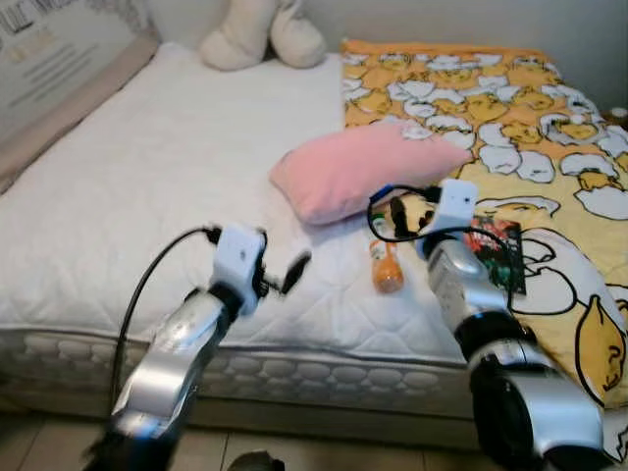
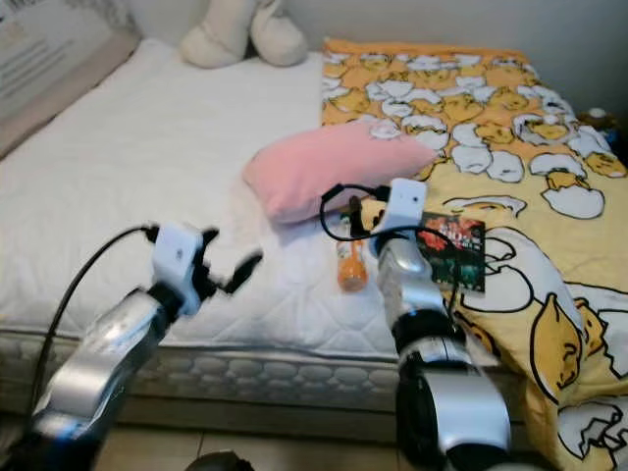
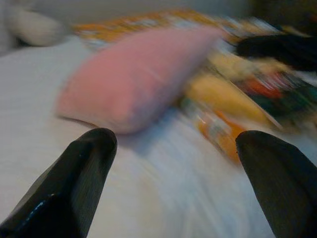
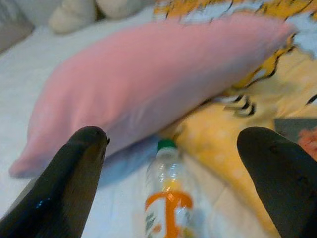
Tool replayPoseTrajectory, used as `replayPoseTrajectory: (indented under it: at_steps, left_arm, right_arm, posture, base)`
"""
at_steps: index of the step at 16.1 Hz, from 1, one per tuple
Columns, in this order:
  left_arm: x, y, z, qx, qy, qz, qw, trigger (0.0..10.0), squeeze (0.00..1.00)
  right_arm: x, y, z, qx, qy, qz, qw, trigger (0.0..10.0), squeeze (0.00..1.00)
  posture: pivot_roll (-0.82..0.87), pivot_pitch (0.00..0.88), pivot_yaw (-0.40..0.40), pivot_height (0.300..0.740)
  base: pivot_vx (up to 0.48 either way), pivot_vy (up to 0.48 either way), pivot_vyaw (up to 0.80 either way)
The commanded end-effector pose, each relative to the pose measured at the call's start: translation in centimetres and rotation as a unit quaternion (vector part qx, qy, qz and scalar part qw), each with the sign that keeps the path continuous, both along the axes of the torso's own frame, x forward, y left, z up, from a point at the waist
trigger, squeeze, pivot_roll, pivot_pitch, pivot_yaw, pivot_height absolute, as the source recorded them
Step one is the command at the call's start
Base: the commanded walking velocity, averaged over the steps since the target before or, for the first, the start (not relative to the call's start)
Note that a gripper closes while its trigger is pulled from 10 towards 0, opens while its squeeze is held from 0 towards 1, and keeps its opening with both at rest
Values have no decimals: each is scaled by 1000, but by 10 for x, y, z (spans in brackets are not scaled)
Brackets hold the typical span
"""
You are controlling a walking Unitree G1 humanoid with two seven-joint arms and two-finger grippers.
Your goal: Clean up the room
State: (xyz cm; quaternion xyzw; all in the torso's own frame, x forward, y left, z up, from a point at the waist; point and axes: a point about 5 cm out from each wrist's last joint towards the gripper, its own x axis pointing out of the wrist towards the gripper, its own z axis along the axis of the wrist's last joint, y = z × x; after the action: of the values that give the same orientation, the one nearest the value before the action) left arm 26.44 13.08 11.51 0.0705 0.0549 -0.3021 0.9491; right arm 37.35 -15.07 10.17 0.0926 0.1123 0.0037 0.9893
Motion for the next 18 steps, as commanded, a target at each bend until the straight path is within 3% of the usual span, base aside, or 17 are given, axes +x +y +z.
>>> replayPoseTrajectory:
  at_steps: [1,2,3,8,18]
  left_arm:
    - [-11,-12,7,7,-5,-71,997,10000,0]
    - [-25,-19,10,24,-7,-132,991,10000,0]
    - [-28,-21,11,33,-7,-150,988,10000,0]
    - [-41,-7,18,44,1,-131,990,10000,0]
    - [-54,-9,20,37,16,-109,993,10000,0]
  right_arm:
    - [2,0,-1,5,10,-1,1000,10000,0]
    - [2,2,-3,6,19,3,1000,10000,0]
    - [2,4,-5,5,27,7,1000,10000,0]
    - [-5,2,-21,4,69,-5,998,10000,0]
    - [-20,1,-47,16,146,-12,989,10000,0]
  posture:
    - [210,61,12,731]
    - [239,79,6,731]
    - [259,92,4,731]
    - [313,142,1,731]
    - [335,176,-3,731]
  base:
    - [0,0,0]
    - [0,0,0]
    - [0,0,0]
    - [0,0,0]
    - [0,0,0]
